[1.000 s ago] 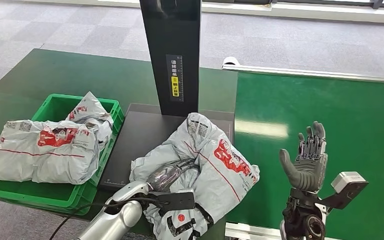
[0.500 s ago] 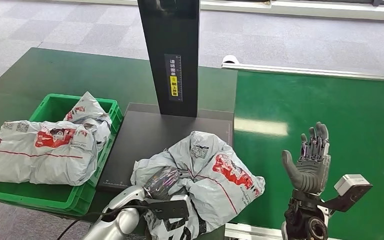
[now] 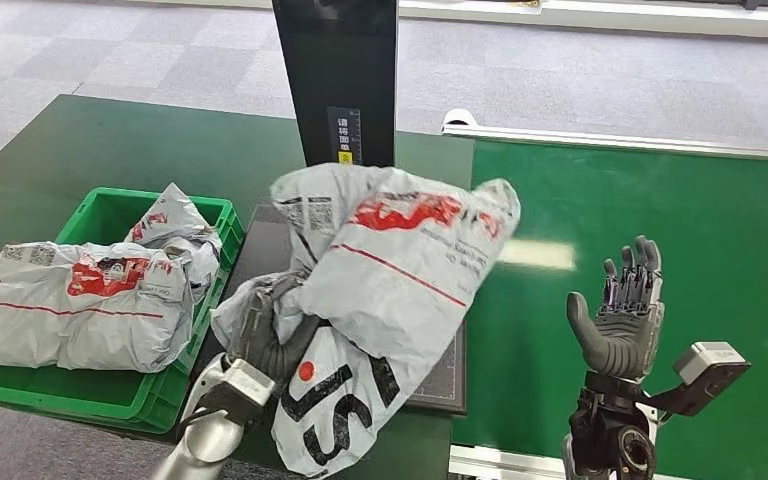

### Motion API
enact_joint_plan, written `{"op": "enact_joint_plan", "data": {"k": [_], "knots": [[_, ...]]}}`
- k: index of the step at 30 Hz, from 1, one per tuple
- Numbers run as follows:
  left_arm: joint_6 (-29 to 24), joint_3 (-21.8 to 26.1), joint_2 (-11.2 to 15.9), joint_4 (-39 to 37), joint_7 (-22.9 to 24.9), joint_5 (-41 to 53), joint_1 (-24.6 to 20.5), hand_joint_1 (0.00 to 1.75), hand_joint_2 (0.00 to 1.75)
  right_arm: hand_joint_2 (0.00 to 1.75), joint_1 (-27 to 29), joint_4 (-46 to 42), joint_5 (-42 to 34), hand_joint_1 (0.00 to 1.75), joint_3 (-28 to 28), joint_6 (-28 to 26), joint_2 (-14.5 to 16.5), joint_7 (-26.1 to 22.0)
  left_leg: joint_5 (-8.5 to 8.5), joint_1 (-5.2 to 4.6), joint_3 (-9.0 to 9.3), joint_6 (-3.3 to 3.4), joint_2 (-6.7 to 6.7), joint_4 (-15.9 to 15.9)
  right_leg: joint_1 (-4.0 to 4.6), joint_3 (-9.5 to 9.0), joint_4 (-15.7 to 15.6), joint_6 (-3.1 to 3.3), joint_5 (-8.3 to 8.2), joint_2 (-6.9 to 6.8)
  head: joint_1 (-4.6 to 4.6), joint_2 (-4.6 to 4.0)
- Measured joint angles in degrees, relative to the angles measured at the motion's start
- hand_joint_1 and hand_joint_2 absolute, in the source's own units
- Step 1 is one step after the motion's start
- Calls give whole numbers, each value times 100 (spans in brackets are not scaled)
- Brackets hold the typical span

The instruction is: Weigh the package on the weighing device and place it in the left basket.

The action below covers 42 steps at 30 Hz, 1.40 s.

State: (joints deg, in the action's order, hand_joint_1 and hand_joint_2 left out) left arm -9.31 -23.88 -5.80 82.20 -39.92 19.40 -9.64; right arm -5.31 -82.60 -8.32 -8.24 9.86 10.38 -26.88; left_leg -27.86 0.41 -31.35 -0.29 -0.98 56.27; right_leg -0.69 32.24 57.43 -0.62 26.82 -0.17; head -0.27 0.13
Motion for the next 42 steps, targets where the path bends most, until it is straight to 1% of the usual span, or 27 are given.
{"op": "enact_joint_plan", "data": {"k": [5,9,11,12,13,16,17,19,22,25,27,29,31,33,34,35,36,37,39,40,41,42], "knots": [[-116,45,40,505,-19,-192,57,175,175,175,-53,38,-10,0,7,-3,0,0,0,0,-1,0,0,0,0,0,0,0,0,0,1,1],[-124,59,59,663,-19,-206,80,175,175,175,-71,51,-10,0,7,-3,1,0,0,0,-1,0,0,0,0,1,0,0,0,0,1,1],[-284,55,70,738,-19,-243,93,175,175,175,-73,55,-18,0,9,-7,1,0,0,0,-1,0,2,0,0,1,0,0,0,1,1,1],[-509,44,87,798,-19,-257,99,175,175,175,-72,56,-28,0,10,-13,0,0,0,0,-1,0,3,0,0,1,0,0,0,2,1,1],[-891,24,122,881,-19,-218,104,175,175,175,-72,58,-41,0,12,-20,-1,-1,0,0,-1,0,5,0,0,2,0,0,0,3,1,0],[-2406,21,270,1150,-21,454,121,175,175,175,-63,68,-94,0,24,-58,-8,-18,-1,3,-1,-1,4,0,4,3,0,0,0,4,-1,1],[-2732,90,294,1236,-21,786,139,175,175,175,-55,71,-115,0,34,-76,-11,-28,-1,5,-1,-1,3,0,6,3,0,1,0,4,-1,1],[-2971,347,287,1408,-21,1402,187,175,175,175,-21,73,-149,0,59,-102,-15,-49,-1,7,-2,-2,4,0,9,3,0,1,0,4,1,1],[-3025,1021,186,1692,-20,2263,254,175,175,175,99,70,-191,0,83,-114,-19,-96,-2,8,-1,-2,8,0,9,4,1,1,0,6,1,2],[-3037,1612,88,1887,-15,2562,299,175,175,175,201,68,-210,0,91,-119,-25,-123,-2,8,-1,-2,8,0,9,4,1,1,0,7,-1,1],[-3044,1822,40,1953,-12,2732,324,175,175,175,222,66,-213,0,95,-120,-30,-127,-1,8,-1,-2,7,0,9,3,1,1,0,7,1,0],[-3047,2098,-72,1999,-14,3236,338,175,175,175,261,36,-217,0,95,-115,-35,-133,-1,7,-1,-2,7,0,9,2,1,1,0,7,2,1],[-3047,2596,-236,2037,-14,3966,334,175,175,175,334,-32,-222,0,84,-98,-36,-136,-2,7,0,-2,12,0,8,3,1,2,-1,13,2,2],[-3046,3229,-380,2056,49,4651,293,175,175,175,388,-107,-220,0,39,-71,-32,-134,-2,7,0,-2,22,0,9,8,1,4,-2,20,1,2],[-3038,3539,-426,2042,182,4962,247,175,175,175,397,-141,-214,0,1,-51,-26,-129,-2,7,0,-2,25,0,9,9,1,4,-2,21,0,1],[-2997,3822,-439,1982,485,5271,191,173,175,175,398,-174,-202,0,-46,-30,-16,-122,-2,8,1,-2,26,0,9,10,1,4,-2,21,1,1],[-2914,4052,-416,1883,935,5552,143,173,175,175,394,-207,-185,0,-95,-11,-4,-113,-2,8,3,-3,28,-1,10,11,1,5,-3,22,1,2],[-2759,4215,-348,1743,1518,5790,110,173,175,175,391,-243,-167,0,-144,3,12,-104,-2,10,4,-3,30,-1,11,11,1,6,-3,25,-1,1],[-2235,4361,-121,1402,2763,6094,96,175,175,175,384,-314,-118,0,-255,36,43,-88,-2,14,5,-5,34,-2,16,12,2,8,-4,30,-1,1],[-1927,4377,4,1230,3248,6172,95,175,175,175,379,-342,-88,0,-309,63,55,-83,-2,16,5,-5,34,-2,18,13,2,9,-4,31,-1,0],[-1612,4380,114,1051,3612,6220,86,174,175,175,369,-361,-53,0,-360,101,69,-84,-2,17,4,-6,33,-2,19,13,2,9,-4,31,1,1],[-1323,4374,205,871,3848,6245,74,174,175,175,356,-370,-16,0,-401,144,84,-95,-1,17,4,-6,33,-2,19,12,3,10,-4,31,1,1]]}}
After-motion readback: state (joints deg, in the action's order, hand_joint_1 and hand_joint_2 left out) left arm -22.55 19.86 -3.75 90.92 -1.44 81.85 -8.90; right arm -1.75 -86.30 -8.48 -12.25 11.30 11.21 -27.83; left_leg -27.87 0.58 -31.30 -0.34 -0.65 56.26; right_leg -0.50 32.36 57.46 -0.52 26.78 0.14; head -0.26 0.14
